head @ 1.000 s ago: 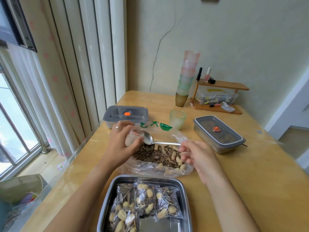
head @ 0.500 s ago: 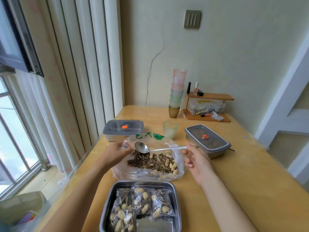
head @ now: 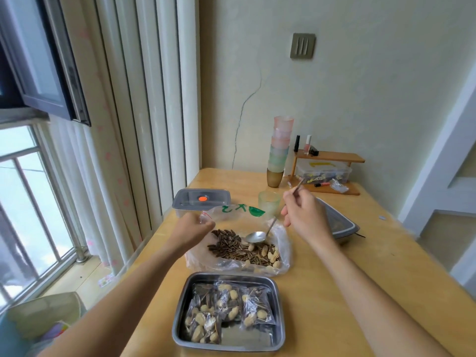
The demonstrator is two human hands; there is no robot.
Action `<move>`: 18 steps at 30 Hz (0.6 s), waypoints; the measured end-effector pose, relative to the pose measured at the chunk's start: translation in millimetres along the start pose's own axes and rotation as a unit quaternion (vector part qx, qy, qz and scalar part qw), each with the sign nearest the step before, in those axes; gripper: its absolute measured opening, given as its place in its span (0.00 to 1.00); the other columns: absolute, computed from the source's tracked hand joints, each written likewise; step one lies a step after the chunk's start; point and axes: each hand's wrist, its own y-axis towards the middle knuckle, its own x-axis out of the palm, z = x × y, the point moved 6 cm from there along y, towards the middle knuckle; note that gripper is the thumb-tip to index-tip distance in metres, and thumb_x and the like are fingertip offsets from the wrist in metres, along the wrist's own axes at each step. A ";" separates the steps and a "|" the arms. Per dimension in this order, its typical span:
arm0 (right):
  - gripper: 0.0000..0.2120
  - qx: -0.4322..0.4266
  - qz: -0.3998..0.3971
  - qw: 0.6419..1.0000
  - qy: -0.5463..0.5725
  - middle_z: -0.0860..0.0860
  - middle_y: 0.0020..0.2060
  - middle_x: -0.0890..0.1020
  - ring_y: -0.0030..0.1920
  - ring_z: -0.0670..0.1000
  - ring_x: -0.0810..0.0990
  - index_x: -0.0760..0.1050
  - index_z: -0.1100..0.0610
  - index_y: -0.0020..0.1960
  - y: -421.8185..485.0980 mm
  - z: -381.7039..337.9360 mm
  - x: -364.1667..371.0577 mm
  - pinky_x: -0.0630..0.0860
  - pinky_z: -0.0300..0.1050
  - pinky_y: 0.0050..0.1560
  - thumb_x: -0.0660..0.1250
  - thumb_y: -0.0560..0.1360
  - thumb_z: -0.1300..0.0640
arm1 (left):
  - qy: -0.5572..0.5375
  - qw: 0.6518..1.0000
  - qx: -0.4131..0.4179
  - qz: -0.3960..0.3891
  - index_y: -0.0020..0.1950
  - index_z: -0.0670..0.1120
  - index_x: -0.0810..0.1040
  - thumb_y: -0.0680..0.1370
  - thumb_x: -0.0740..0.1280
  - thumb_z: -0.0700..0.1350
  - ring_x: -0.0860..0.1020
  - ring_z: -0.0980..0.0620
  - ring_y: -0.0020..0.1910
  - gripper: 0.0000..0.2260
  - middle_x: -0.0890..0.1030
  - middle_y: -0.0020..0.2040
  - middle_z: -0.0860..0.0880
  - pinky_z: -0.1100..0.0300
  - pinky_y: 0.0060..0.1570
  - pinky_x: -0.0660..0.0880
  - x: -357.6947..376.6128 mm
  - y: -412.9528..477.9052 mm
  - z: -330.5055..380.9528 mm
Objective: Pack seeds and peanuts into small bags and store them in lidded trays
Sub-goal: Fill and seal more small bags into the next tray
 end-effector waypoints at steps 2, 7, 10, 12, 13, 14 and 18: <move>0.13 -0.035 -0.003 0.999 -0.028 0.51 0.34 0.83 0.31 0.45 0.81 0.76 0.55 0.47 -1.2 -8.6 -7.9 0.76 0.37 0.34 0.60 0.85 0.51 | -0.005 1.000 0.013 0.002 0.34 0.46 0.69 0.77 0.68 0.46 0.62 0.52 0.26 0.14 0.67 0.28 0.50 0.57 0.32 0.61 -2.3 0.7 7.7; 0.14 -0.085 -0.040 0.992 -0.080 0.53 0.34 0.82 0.33 0.53 0.82 0.74 0.56 0.45 -5.1 -15.9 -8.4 0.81 0.57 0.38 0.59 0.84 0.49 | -0.018 0.999 0.043 0.001 0.34 0.47 0.68 0.75 0.67 0.51 0.63 0.51 0.28 0.14 0.67 0.29 0.49 0.54 0.35 0.62 -0.6 -0.3 26.3; 0.13 -0.102 -0.054 0.988 -0.100 0.54 0.34 0.82 0.34 0.53 0.81 0.74 0.56 0.45 -9.3 -21.8 -5.3 0.80 0.58 0.38 0.60 0.84 0.51 | -0.023 0.998 0.062 0.010 0.34 0.46 0.68 0.77 0.67 0.48 0.63 0.53 0.28 0.15 0.66 0.29 0.49 0.55 0.34 0.61 -2.1 -6.2 41.9; 0.13 -0.106 -0.059 0.987 -0.106 0.54 0.35 0.81 0.34 0.53 0.81 0.75 0.57 0.46 -10.5 -23.3 -2.2 0.80 0.58 0.38 0.59 0.84 0.50 | -0.024 0.997 0.073 0.018 0.34 0.45 0.69 0.78 0.68 0.48 0.62 0.55 0.27 0.16 0.66 0.29 0.50 0.57 0.32 0.60 -3.9 -9.0 52.7; 0.13 -0.104 -0.060 0.987 -0.104 0.54 0.35 0.81 0.34 0.53 0.81 0.74 0.56 0.46 -10.8 -23.2 -0.7 0.80 0.58 0.38 0.59 0.84 0.50 | -0.027 0.996 0.079 0.024 0.33 0.45 0.68 0.78 0.69 0.48 0.61 0.56 0.26 0.17 0.65 0.28 0.52 0.58 0.31 0.59 -5.0 -9.5 57.7; 0.13 -0.098 -0.059 0.988 -0.100 0.54 0.35 0.82 0.34 0.53 0.82 0.74 0.56 0.46 -10.8 -22.1 0.5 0.81 0.59 0.38 0.59 0.84 0.49 | -0.034 0.995 0.085 0.027 0.33 0.45 0.69 0.79 0.69 0.48 0.61 0.57 0.26 0.17 0.65 0.27 0.53 0.59 0.30 0.59 -6.4 -10.6 63.8; 0.13 -0.073 -0.041 0.993 -0.081 0.54 0.35 0.83 0.32 0.54 0.83 0.74 0.56 0.47 -11.3 -15.2 2.5 0.82 0.59 0.38 0.60 0.84 0.49 | -0.058 0.991 0.121 0.031 0.35 0.40 0.73 0.79 0.70 0.51 0.61 0.57 0.26 0.18 0.64 0.27 0.56 0.59 0.30 0.59 -9.8 -15.1 85.3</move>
